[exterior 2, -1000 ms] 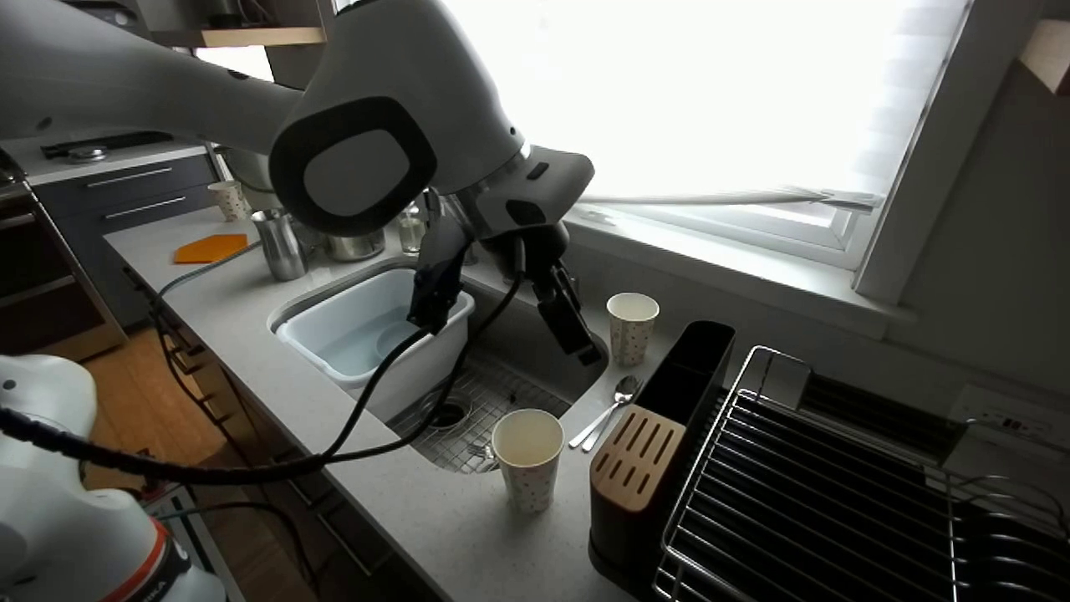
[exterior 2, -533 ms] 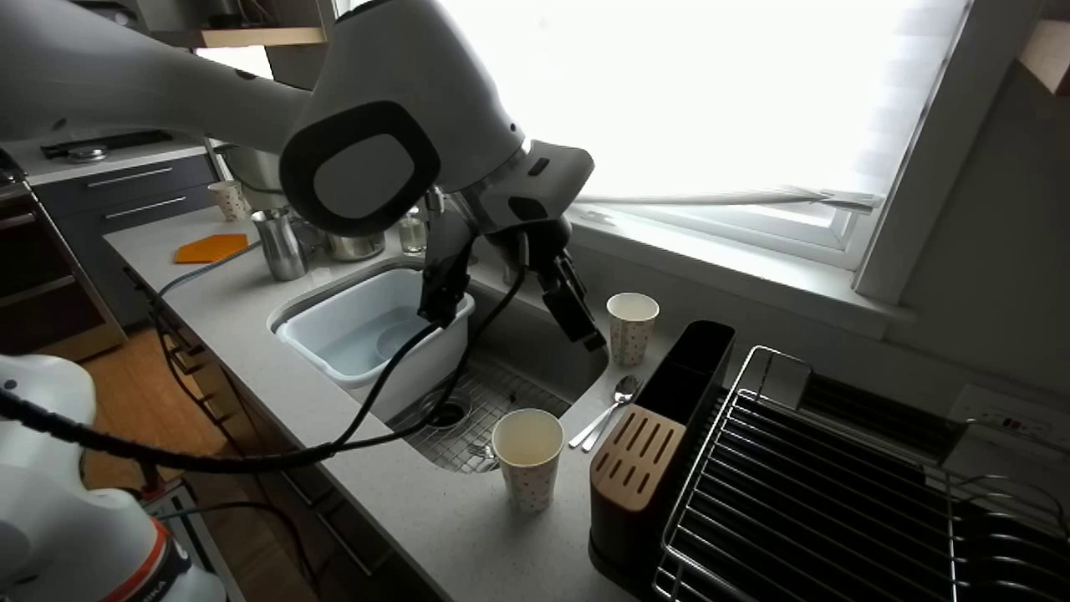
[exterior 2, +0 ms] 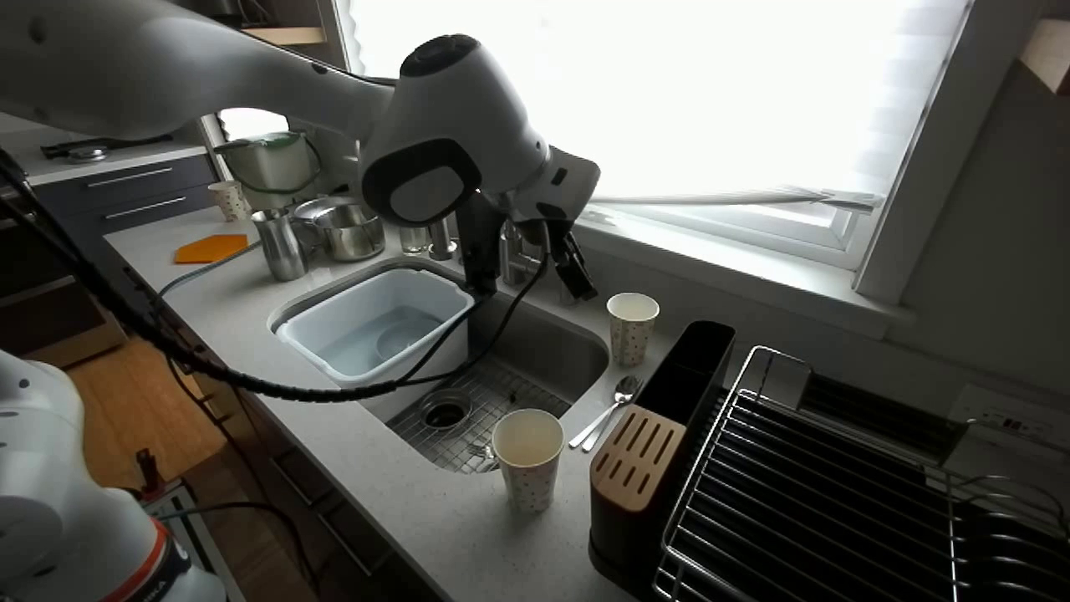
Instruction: Pick up the closest paper cup, pour the water out into the sink and put the paper cup back on the kitchen counter, pick up the furthest paper cup, pour the water out into the sink and stack the most paper cup into the other paper cup
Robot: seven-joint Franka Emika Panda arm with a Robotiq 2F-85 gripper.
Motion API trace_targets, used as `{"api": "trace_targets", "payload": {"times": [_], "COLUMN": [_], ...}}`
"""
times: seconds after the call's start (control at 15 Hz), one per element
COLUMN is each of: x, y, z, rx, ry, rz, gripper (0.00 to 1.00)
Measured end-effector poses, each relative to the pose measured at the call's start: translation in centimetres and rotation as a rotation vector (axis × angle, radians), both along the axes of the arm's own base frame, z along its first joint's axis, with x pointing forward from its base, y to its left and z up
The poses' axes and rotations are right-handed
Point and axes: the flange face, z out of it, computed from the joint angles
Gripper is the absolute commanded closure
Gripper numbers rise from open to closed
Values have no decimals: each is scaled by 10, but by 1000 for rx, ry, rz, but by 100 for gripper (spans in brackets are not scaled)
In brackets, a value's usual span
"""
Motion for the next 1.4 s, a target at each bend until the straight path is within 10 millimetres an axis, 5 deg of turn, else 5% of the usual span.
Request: {"api": "trace_targets", "payload": {"times": [0.6,1.4], "x": [62,95], "y": [-30,-56], "z": [-49,-91], "rx": [4,4], "ry": [25,79], "rz": [19,10], "gripper": [0,0]}}
